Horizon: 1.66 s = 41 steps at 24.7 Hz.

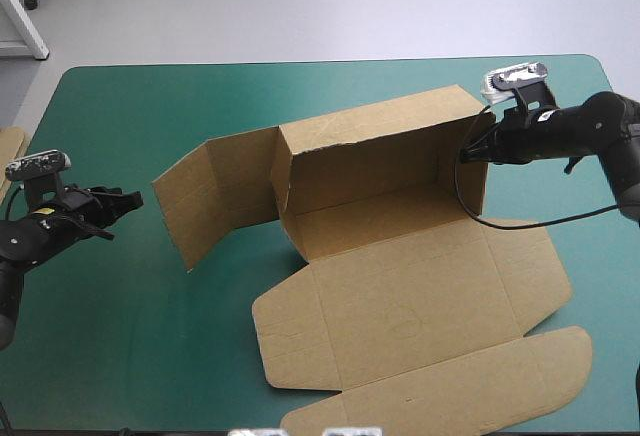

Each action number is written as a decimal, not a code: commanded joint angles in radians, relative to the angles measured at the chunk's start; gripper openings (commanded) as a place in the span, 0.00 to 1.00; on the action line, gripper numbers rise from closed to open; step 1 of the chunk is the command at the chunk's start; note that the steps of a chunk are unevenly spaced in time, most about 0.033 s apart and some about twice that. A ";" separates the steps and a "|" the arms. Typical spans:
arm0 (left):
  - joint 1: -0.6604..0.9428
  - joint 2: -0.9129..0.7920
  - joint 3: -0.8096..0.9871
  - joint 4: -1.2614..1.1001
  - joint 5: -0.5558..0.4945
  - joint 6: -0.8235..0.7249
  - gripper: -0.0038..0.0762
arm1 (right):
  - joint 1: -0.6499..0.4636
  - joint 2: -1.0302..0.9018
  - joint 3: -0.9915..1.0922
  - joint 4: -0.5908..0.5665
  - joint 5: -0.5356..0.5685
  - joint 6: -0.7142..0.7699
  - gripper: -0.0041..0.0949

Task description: Fold the box

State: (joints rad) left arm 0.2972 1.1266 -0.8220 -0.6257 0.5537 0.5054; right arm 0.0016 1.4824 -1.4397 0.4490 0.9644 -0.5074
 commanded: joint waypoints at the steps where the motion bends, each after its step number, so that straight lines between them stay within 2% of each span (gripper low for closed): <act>1: -0.001 -0.021 -0.028 -0.039 -0.038 0.000 0.26 | 0.001 -0.037 -0.109 -0.079 0.089 0.106 0.03; 5: -0.001 -0.021 -0.028 -0.042 -0.038 0.000 0.26 | 0.001 -0.001 -0.171 -0.129 0.205 0.142 0.03; 9: -0.001 -0.021 -0.028 -0.042 -0.029 0.000 0.26 | 0.001 0.059 -0.194 -0.129 0.269 0.154 0.03; 21: -0.003 -0.021 -0.028 -0.047 -0.010 0.001 0.26 | 0.003 0.209 -0.198 -0.133 0.191 0.158 0.03; 25: -0.003 -0.021 -0.028 -0.047 -0.010 0.001 0.26 | 0.003 0.241 -0.200 -0.127 0.112 0.158 0.04; 29: -0.003 -0.021 -0.028 -0.047 -0.008 0.001 0.26 | 0.003 0.244 -0.200 -0.108 0.033 0.154 0.38; 31: -0.003 -0.021 -0.028 -0.047 -0.008 0.001 0.26 | 0.003 0.244 -0.200 -0.106 0.010 0.154 0.50; 41: -0.003 -0.021 -0.028 -0.057 -0.003 0.021 0.26 | 0.003 0.231 -0.200 -0.071 -0.033 0.093 0.50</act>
State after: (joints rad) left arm 0.2972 1.1266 -0.8220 -0.6391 0.5854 0.5196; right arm 0.0048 1.7741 -1.6181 0.3374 0.9750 -0.3870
